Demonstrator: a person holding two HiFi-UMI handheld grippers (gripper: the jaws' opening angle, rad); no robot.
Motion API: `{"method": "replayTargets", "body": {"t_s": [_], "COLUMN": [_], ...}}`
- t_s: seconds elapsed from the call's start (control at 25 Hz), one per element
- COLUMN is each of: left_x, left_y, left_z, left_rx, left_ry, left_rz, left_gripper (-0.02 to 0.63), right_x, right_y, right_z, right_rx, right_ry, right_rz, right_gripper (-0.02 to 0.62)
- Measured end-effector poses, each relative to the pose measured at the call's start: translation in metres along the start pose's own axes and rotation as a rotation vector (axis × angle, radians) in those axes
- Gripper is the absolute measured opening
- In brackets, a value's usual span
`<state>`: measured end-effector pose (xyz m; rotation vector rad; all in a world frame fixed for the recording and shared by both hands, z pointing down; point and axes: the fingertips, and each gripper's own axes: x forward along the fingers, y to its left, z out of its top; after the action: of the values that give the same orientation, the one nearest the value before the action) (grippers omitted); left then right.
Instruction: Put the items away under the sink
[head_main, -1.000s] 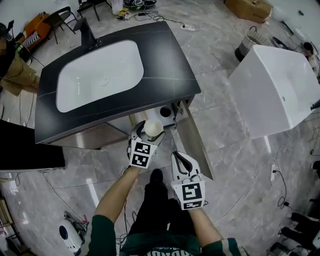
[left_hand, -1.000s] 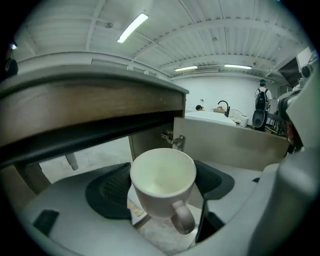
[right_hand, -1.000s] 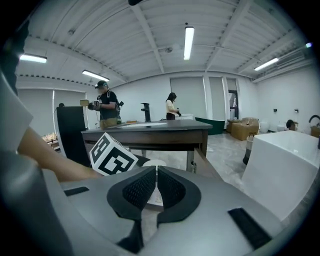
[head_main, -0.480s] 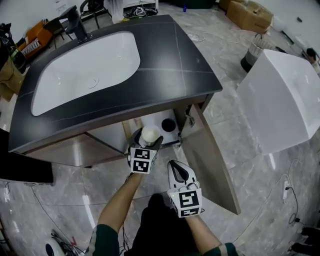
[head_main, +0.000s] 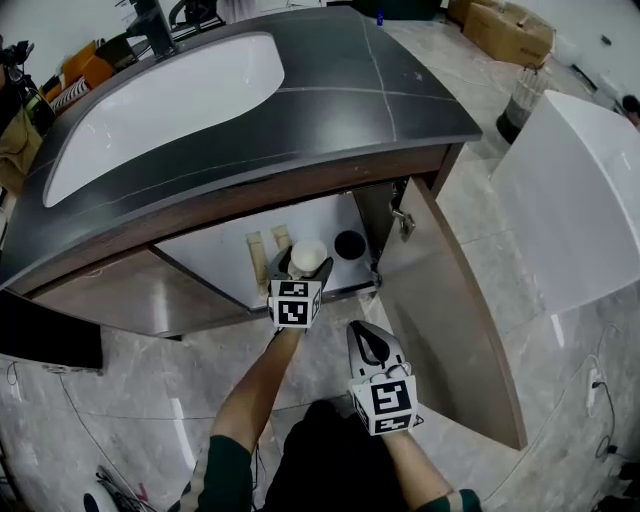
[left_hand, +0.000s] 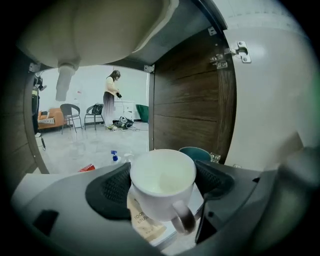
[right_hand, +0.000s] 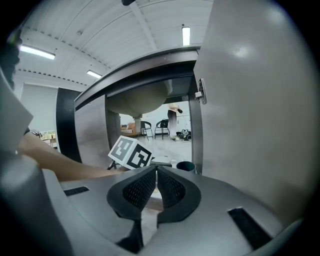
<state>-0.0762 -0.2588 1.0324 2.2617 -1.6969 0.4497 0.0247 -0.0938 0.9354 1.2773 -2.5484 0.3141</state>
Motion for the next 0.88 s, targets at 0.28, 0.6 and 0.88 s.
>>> {"method": "replayTargets", "body": {"t_s": [0.28, 0.6, 0.88], "left_x": [0.028, 0.043, 0.032], "left_y": [-0.002, -0.001, 0.015], "left_z": [-0.018, -0.055, -0.061], "left_rx": [0.009, 0.024, 0.030], "left_ry": [0.009, 0.073, 0.077], "left_rz": [-0.006, 0.005, 0.037], "left_gripper": [0.405, 0.405, 0.405], "right_x": [0.008, 0.007, 0.004], "right_y": [-0.008, -0.009, -0.006], "right_z": [-0.017, -0.021, -0.032], "right_rx": [0.005, -0.003, 0.005], "right_ry": [0.008, 0.008, 0.023], "right_rz": [-0.010, -0.014, -0.018], "right_gripper": [0.043, 0.043, 0.043]}}
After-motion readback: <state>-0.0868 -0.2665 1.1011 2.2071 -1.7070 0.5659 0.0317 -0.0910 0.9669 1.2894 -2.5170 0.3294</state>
